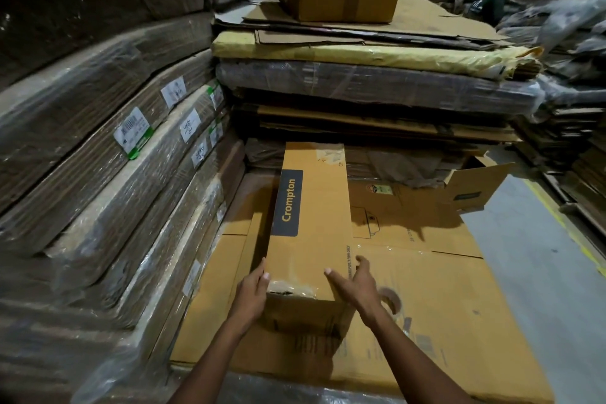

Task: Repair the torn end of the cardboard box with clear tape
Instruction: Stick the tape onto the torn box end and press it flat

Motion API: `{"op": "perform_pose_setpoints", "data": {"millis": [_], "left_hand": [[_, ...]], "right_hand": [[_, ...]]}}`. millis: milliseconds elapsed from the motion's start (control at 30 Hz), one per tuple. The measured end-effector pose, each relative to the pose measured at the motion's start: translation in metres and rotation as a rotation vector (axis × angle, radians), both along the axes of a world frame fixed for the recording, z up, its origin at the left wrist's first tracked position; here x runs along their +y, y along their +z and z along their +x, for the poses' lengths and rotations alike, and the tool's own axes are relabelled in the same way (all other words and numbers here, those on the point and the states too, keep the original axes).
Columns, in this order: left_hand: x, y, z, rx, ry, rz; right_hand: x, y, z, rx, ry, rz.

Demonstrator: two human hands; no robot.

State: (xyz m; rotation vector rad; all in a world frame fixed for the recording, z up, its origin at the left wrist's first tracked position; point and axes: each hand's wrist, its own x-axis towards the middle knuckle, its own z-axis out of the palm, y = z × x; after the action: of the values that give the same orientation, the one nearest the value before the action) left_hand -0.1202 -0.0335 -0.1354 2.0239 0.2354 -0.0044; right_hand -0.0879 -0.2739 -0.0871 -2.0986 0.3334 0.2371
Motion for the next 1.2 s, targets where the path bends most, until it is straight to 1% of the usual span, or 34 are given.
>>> {"op": "perform_pose_setpoints", "data": {"millis": [33,67,167,267,333,400,433,467,500,533,600,667,733,767,867,900,967,1067,1200], "left_hand": [[0.001,0.000,0.001,0.001,-0.002,0.000],[0.002,0.001,0.001,0.006,-0.006,0.004],[0.015,0.001,0.008,0.005,0.000,0.021],[0.040,0.001,0.023,0.000,-0.003,0.110],[0.058,0.002,0.035,0.048,0.053,0.232],[0.067,0.008,0.043,0.107,0.173,0.431],[0.066,0.013,0.044,0.107,0.212,0.547],[0.061,0.022,0.043,0.087,0.222,0.643],[0.051,0.031,0.042,0.054,0.206,0.687],[0.037,0.042,0.040,0.029,0.162,0.670],[0.001,0.056,0.038,0.040,0.015,0.584],[-0.036,0.054,0.038,0.077,-0.171,0.565],[-0.061,0.045,0.040,0.106,-0.278,0.608],[-0.065,0.039,0.042,0.102,-0.297,0.676],[-0.058,0.028,0.048,0.059,-0.349,0.911],[-0.052,0.027,0.051,0.043,-0.370,0.936],[-0.041,0.029,0.059,0.028,-0.440,0.917],[-0.028,0.036,0.074,0.015,-0.535,0.901],[-0.029,0.039,0.083,-0.010,-0.586,0.855]], "right_hand": [[0.001,0.003,0.000,0.071,0.032,0.080],[0.003,0.006,0.002,0.116,0.059,0.111],[0.012,0.016,0.014,0.225,0.105,0.030],[0.026,0.024,0.020,0.342,0.185,-0.085],[0.041,0.021,0.014,0.391,0.223,-0.076],[0.055,0.008,0.007,0.421,0.254,-0.025],[0.060,0.002,0.005,0.425,0.259,-0.019],[0.065,-0.003,0.004,0.416,0.262,-0.019],[0.067,-0.005,0.003,0.399,0.264,-0.021],[0.068,-0.004,0.002,0.388,0.271,-0.016],[0.064,0.001,0.001,0.381,0.353,0.016],[0.055,0.007,0.003,0.393,0.423,0.080],[0.044,0.011,0.007,0.404,0.376,0.120],[0.040,0.011,0.011,0.392,0.329,0.117],[0.025,0.010,0.022,0.296,0.181,0.043],[0.021,0.011,0.026,0.246,0.147,-0.004],[0.014,0.015,0.037,0.121,0.116,-0.093],[0.014,0.021,0.057,-0.026,0.202,-0.190],[0.024,0.026,0.080,-0.062,0.373,-0.273]]}}
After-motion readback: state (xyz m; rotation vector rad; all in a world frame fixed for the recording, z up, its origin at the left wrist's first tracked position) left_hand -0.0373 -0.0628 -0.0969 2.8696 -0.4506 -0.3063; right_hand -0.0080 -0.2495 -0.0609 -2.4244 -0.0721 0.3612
